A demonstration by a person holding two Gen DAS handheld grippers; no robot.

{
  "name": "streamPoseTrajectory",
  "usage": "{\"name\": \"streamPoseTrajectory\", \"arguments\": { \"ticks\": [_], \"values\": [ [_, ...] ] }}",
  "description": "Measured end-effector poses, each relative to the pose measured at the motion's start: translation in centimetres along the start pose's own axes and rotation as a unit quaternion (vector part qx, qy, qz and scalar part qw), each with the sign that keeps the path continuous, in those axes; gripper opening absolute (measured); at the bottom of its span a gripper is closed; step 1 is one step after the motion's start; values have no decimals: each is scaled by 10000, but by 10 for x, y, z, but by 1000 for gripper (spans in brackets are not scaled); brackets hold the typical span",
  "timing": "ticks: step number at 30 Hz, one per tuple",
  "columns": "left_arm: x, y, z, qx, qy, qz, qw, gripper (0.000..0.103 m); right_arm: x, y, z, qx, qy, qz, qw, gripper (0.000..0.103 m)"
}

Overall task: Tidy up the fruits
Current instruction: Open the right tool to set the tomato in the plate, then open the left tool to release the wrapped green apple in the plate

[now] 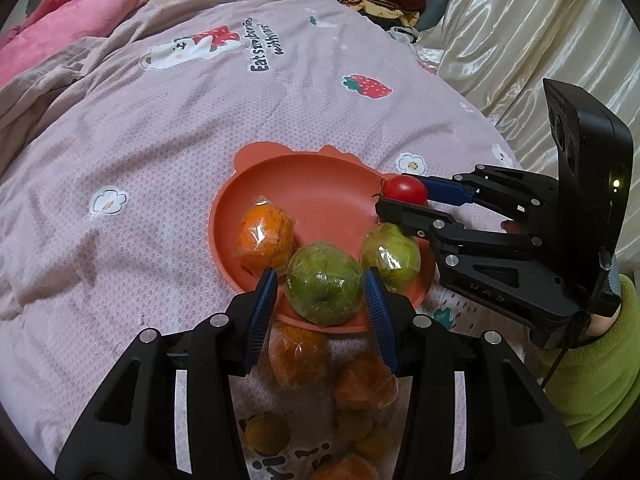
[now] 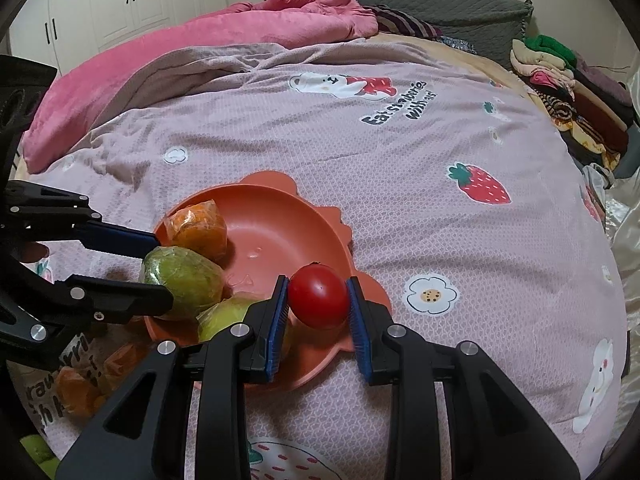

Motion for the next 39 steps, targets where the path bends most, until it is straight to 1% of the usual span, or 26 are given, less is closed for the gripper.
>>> {"name": "streamPoseTrajectory", "arguments": {
  "ticks": [9,18,20,30,32,39],
  "values": [
    [3,0,0,29,-4,-33,10000,37,0,-1,1,1,-22,-4,10000,31],
    [5,0,1,39,-8,-52,10000,37,8,1,-1,-19,-78,-102,9999,36],
    [6,0,1,42,-11,-50,10000,37,11,2,-2,-30,-94,-134,9999,39],
    [11,2,4,81,-2,-147,9999,37,25,1,-3,-102,-148,-266,9995,47],
    [13,3,4,88,-12,-161,9998,37,27,1,-3,-144,-139,-279,9994,54],
    [19,4,4,101,-17,-244,9997,37,33,0,-1,-194,-150,-336,9991,59]
  ]
}}
Point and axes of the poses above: each gripper's, at about its wrist camera, not at the fingertips, and x roughly against the way its jaws point, z to its left, y to its top, the point moved 2 cm from there along -x, roughly the way its jaws point, and after that the axes turned 14 degrees about -z, right-handed, at the moved point
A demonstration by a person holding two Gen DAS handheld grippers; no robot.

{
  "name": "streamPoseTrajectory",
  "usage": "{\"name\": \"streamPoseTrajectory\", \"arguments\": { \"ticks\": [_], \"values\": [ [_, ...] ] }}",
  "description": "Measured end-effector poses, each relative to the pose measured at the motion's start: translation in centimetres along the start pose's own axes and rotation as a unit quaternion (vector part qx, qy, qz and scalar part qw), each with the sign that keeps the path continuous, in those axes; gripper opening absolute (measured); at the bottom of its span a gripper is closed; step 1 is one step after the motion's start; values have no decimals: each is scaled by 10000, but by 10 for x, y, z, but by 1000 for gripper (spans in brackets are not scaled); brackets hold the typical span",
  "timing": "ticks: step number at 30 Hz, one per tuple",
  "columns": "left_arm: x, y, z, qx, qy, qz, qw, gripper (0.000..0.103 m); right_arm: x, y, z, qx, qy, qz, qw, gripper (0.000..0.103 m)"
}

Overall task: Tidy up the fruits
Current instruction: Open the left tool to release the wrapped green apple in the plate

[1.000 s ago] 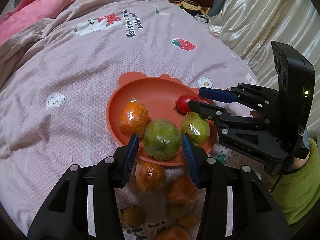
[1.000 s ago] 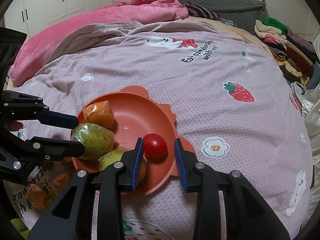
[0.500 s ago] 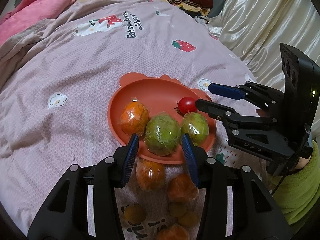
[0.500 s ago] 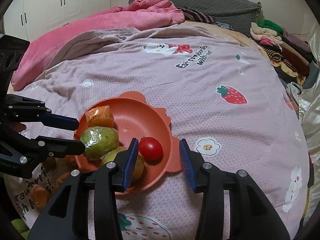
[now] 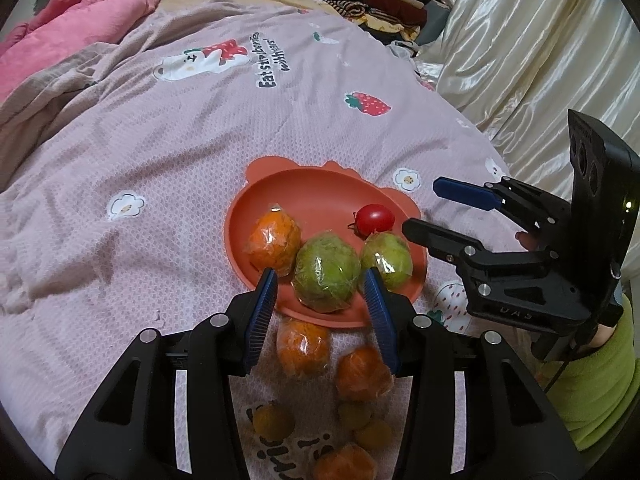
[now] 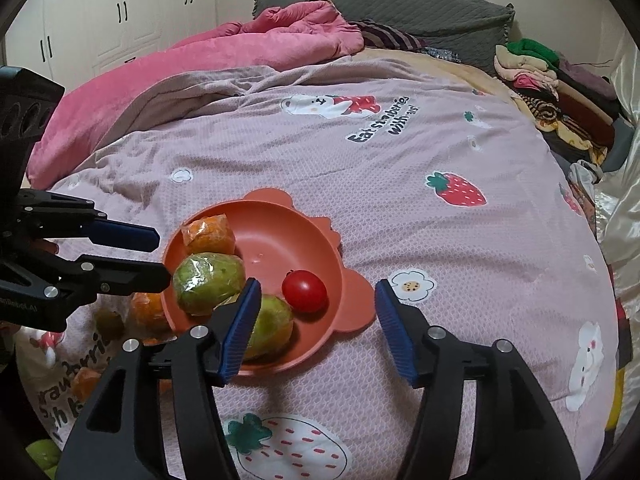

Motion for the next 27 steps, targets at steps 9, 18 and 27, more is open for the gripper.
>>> {"name": "streamPoseTrajectory", "arguments": {
  "ticks": [9,18,27],
  "values": [
    [7,2,4,51,49,-86,9999,46,7,-1,2,-21,-37,-44,10000,68],
    [23,5,11,166,65,-283,9994,53,17,-1,6,-51,-88,-106,9999,76],
    [38,5,21,187,231,-498,9983,61,26,-3,12,-99,-122,-144,9998,82]
  ]
}}
Point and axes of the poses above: each gripper's, at about its wrist camera, not at the fingertips, and x roughly against the way its jaws point, z to its left, y to its top, the point moved 2 cm from there along -x, roughly the way its jaws point, and after that the axes turned 14 degrees about -z, right-handed, at the moved point
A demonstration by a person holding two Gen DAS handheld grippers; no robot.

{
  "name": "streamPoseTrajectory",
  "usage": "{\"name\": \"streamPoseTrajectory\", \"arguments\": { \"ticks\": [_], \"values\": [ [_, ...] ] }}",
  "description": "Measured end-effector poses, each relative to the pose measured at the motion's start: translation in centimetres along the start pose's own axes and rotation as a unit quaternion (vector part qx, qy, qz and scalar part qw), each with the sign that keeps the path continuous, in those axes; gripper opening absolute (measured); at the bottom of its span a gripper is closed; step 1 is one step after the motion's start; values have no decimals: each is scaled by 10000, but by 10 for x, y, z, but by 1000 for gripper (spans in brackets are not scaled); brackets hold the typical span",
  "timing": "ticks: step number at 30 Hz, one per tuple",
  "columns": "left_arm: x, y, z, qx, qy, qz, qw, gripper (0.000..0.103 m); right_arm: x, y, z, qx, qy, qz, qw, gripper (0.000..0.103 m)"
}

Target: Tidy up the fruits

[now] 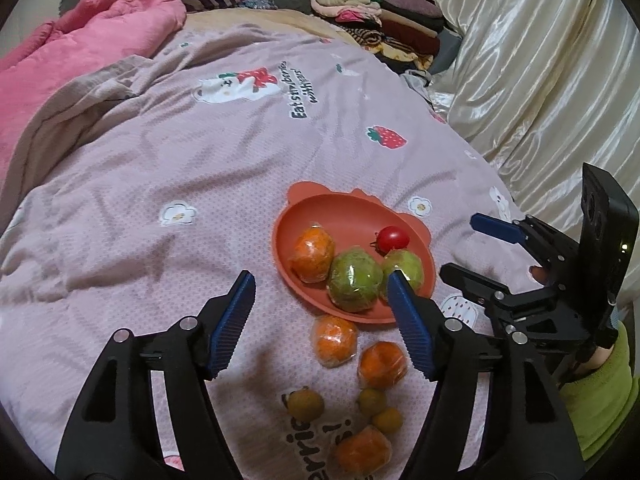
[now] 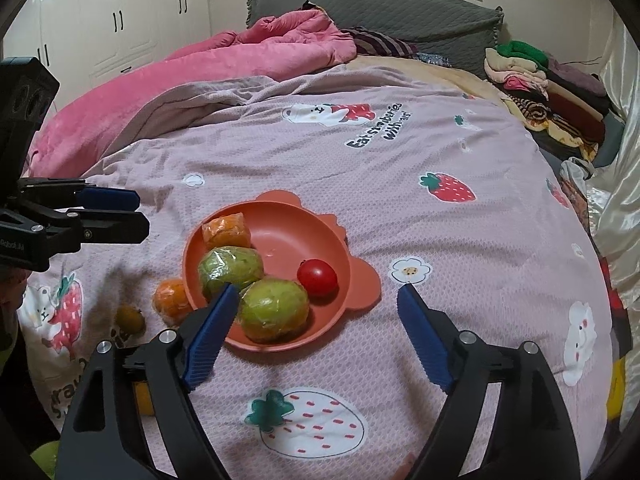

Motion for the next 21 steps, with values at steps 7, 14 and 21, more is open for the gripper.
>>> {"name": "streamPoseTrajectory", "arguments": {
  "ticks": [7,14,21],
  "values": [
    [9,0,2,-46,114,-104,9999,71,10,2,7,-6,12,-101,9999,87],
    [18,-2,5,-41,225,-181,9996,81,17,2,8,-58,-24,-157,9999,91],
    [27,-5,8,-18,365,-227,9991,90,26,0,10,-106,-38,-218,9997,93]
  ]
}}
Point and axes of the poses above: each gripper's, at about its wrist camera, not at the fingertips, and x roughly against the way its jaws point, z to its left, y to its top, the point moved 2 cm from there along -x, roughly the way its jaws point, and after that the axes turned 14 degrees about -z, right-handed, at the moved point
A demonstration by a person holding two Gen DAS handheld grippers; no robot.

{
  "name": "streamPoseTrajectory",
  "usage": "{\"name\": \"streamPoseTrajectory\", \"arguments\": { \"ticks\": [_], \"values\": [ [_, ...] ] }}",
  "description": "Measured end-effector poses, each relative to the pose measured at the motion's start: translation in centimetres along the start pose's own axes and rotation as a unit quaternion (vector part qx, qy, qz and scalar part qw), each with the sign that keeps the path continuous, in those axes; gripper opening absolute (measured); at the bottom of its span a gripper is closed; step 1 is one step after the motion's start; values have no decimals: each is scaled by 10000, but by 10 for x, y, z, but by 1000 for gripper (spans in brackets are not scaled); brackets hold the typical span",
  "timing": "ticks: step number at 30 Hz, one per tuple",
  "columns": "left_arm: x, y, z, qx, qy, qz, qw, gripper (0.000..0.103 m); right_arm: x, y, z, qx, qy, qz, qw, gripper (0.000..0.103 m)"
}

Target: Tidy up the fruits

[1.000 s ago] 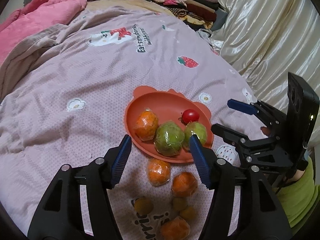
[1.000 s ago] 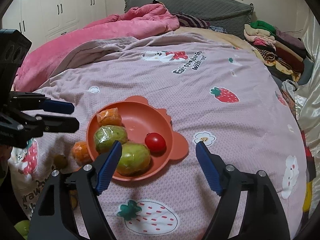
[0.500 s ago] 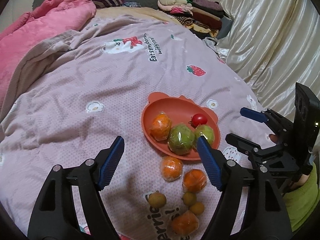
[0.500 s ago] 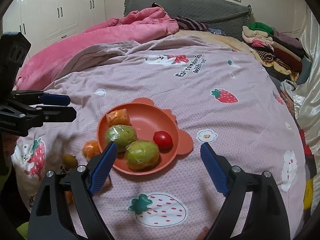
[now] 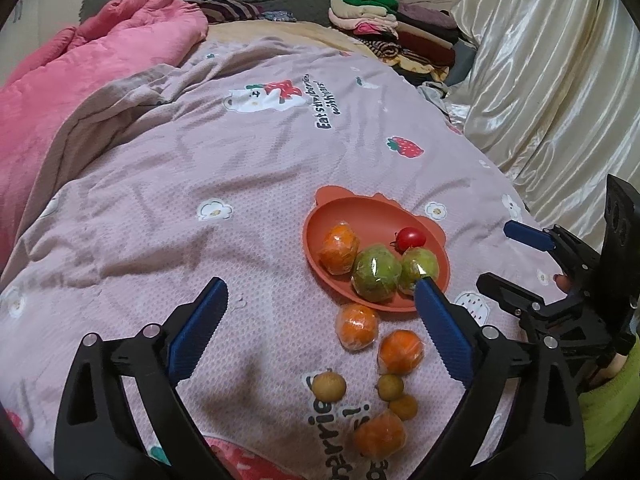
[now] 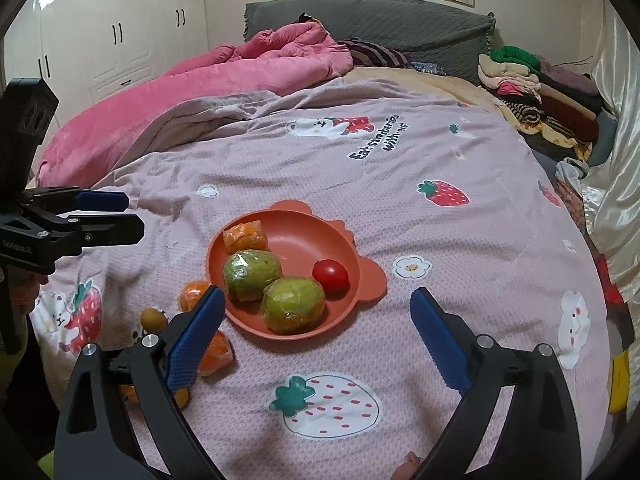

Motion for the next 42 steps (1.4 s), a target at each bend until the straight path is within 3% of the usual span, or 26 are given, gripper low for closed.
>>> {"name": "streamPoseTrajectory", "arguments": {
  "ticks": [12,42],
  "values": [
    [14,-4,0,-44,213,-86,9997,93,17,-1,6,-40,-13,-78,10000,94],
    [55,-26,-14,-187,342,-183,9991,93,54,-3,27,-11,152,-199,9997,96]
  ]
}}
Point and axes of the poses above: each gripper's, at about its wrist camera, not at the fingertips, and x roughly against the way its jaws point, z to its left, y to its top, the point moved 2 cm from there along -x, roughly the way its jaws point, and after that the axes turned 14 degrees about -z, right-handed, at the moved point
